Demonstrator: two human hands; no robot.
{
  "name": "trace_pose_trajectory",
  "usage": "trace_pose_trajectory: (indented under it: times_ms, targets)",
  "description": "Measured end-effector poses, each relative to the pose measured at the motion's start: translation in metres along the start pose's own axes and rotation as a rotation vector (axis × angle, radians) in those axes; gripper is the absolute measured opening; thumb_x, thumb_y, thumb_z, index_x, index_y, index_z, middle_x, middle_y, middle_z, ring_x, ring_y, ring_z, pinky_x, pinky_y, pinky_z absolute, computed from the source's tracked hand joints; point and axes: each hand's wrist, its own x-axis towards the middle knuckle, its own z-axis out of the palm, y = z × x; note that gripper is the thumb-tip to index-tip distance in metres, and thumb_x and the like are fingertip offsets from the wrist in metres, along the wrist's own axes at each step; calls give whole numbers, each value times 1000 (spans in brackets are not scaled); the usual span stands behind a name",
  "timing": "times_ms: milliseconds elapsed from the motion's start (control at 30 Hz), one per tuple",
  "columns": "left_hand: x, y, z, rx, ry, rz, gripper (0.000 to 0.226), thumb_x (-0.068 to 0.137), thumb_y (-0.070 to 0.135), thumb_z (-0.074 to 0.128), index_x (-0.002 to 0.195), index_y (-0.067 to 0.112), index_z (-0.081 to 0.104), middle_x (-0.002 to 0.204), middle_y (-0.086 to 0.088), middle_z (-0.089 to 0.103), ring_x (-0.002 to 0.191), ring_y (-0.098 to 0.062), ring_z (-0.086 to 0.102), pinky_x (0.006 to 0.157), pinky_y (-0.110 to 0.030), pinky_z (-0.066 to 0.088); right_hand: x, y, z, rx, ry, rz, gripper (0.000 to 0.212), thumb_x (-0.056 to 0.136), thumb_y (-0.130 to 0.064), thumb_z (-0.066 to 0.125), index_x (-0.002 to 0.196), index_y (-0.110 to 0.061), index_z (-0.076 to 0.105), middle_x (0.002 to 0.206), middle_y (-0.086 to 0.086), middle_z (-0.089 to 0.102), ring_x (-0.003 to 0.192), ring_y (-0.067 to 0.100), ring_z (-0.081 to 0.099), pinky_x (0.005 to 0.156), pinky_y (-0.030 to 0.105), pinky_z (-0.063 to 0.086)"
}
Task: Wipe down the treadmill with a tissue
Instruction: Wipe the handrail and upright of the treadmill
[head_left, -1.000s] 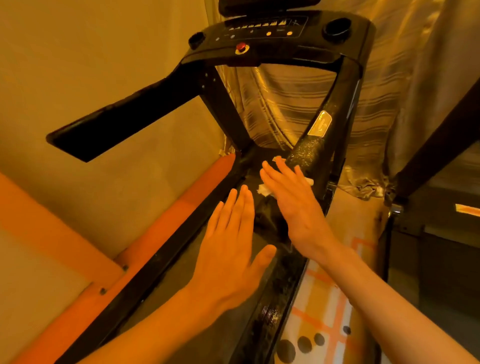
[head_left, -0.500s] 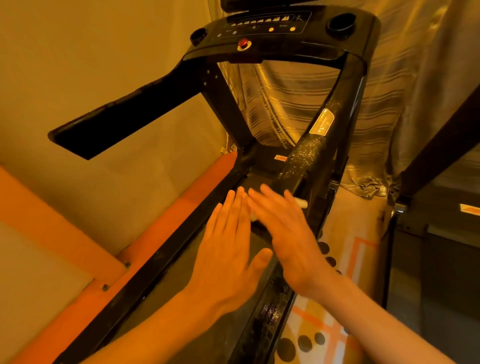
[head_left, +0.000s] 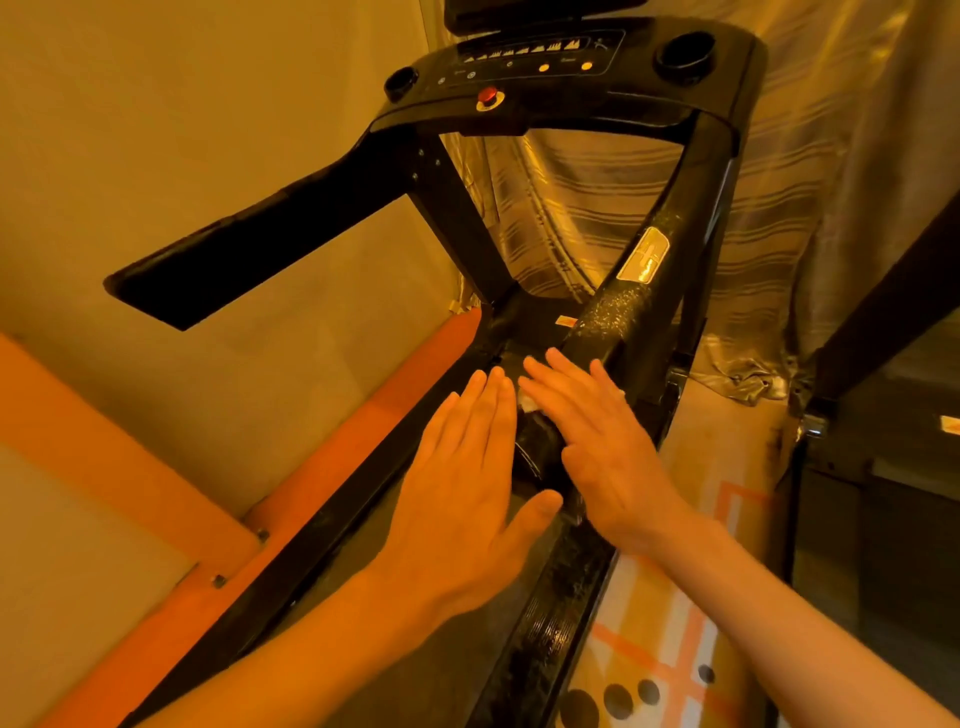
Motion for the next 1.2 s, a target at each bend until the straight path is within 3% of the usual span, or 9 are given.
trace_pose_trajectory:
  times_ms: [133,267,500,700,767,867,1033,1133,1200]
  targets:
    - [19,2,-2,47,-13,110,101,96,78,-3,164,6,10,173,-9,5,161,-18,-3,129,-41,4,29,39,-14,-46,41,110,48,112,-26,32,159,-14,37,170,1,26,161,17,8,128,58,4]
    - [37,2,2,11,26,185,94,101,74,6,164,5,17,172,-9,13,160,-17,4,129,-37,5,15,26,-4,168,128,130,69,109,-57,18,158,-11,32,174,1,12,161,22,1,129,45,-6]
    - [50,-4,23,-88,217,346,92,103,70,18,147,-4,51,158,-19,45,151,-28,38,126,-44,26,-7,27,6,126,88,114,77,109,-59,14,163,-5,17,175,4,4,161,28,0,130,47,-3]
    - [51,-5,26,-62,223,346,106,99,75,4,138,-6,60,150,-22,53,146,-32,45,127,-42,23,42,60,-16,-101,43,125,51,107,-14,36,158,-7,36,170,5,25,161,23,7,126,61,3]
    - [50,-6,29,-92,251,352,106,99,75,6,138,-8,59,150,-23,53,146,-33,45,126,-45,27,24,41,-5,9,96,151,53,111,-27,29,158,-5,33,171,7,22,161,27,6,128,58,0]
    - [50,-5,33,-130,304,371,104,100,74,10,137,-9,59,150,-24,53,146,-33,45,124,-47,32,-12,15,12,101,108,155,80,107,-60,16,161,-1,22,174,6,10,161,30,-1,130,48,-2]
    - [50,-6,33,-109,346,373,88,103,66,28,134,-9,62,144,-25,58,143,-35,49,123,-47,33,49,66,-25,-158,-5,155,71,106,-60,13,158,-14,28,169,18,22,159,38,7,128,52,-5]
    - [50,-4,31,-100,335,353,68,101,49,46,134,-8,63,144,-24,58,142,-35,50,122,-48,34,65,83,-28,-236,36,129,55,111,-44,17,154,-11,32,165,20,31,158,41,13,129,43,-8]
    - [50,-4,28,-89,301,338,60,96,38,52,136,-7,62,145,-23,58,143,-34,49,122,-47,34,48,68,-17,-161,88,151,45,112,-16,32,157,-10,33,169,14,26,160,34,9,129,54,-5]
